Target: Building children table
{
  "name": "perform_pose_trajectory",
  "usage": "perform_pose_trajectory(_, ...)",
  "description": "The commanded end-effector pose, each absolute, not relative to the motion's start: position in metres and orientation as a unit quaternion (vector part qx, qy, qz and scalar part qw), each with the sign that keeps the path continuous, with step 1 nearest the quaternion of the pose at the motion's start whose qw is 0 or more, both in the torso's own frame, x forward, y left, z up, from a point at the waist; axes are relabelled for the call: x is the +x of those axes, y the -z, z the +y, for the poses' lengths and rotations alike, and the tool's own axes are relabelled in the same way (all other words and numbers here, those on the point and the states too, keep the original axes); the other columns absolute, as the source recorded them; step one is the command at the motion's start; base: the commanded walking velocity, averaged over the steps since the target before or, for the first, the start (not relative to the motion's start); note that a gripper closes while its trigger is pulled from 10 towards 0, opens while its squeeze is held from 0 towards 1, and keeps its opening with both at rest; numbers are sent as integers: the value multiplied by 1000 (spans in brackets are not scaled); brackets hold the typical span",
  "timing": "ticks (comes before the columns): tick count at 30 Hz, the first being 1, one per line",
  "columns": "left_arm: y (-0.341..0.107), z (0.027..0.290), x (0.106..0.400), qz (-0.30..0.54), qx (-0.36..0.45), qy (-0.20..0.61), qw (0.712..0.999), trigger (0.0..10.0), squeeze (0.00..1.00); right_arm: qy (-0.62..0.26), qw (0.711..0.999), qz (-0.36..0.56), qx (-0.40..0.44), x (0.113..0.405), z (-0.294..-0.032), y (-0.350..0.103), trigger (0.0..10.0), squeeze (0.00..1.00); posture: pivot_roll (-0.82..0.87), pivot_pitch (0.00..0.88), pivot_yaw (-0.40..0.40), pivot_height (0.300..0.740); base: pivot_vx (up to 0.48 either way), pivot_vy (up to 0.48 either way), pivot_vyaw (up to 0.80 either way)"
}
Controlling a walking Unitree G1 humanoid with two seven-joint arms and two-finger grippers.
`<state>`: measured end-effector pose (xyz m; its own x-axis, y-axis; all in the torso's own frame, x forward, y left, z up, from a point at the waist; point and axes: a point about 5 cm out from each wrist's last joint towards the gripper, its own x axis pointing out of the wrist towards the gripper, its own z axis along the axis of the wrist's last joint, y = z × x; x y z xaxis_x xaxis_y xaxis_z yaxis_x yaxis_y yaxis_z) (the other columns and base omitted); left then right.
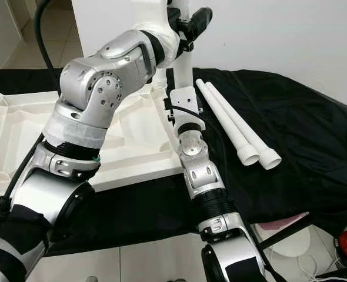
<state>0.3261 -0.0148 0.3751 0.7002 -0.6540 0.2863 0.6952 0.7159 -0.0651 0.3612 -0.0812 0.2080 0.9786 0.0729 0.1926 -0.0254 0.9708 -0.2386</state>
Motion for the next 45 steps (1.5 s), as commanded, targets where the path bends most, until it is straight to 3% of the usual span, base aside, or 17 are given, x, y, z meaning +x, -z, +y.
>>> perform_pose_trajectory(1, -376, -25, 316, -129, -78, 410, 900, 10000, 1000, -32, 990, -86, -105, 360, -80, -204, 10000, 0, 58, 47, -58, 740, 0, 0, 0)
perform_pose_trajectory(5, -375, -25, 315, -132, -69, 407, 901, 10000, 1000, -41, 992, -79, -88, 360, -77, -204, 10000, 0, 56, 46, -60, 740, 0, 0, 0)
perform_pose_trajectory(6, -375, -25, 315, -137, -62, 407, 901, 10000, 0, -42, 993, -75, -80, 359, -78, -204, 10000, 0, 51, 42, -56, 740, 0, 0, 0)
perform_pose_trajectory(29, -368, -18, 322, -147, -56, 382, 911, 10000, 0, -25, 995, -79, -50, 359, -91, -208, 10000, 0, 40, 23, -39, 740, 0, 0, 0)
perform_pose_trajectory(45, -355, 11, 332, -145, -97, 345, 922, 10000, 0, 22, 997, -75, -23, 369, -122, -212, 10000, 0, 54, 0, -78, 740, 0, 0, 0)
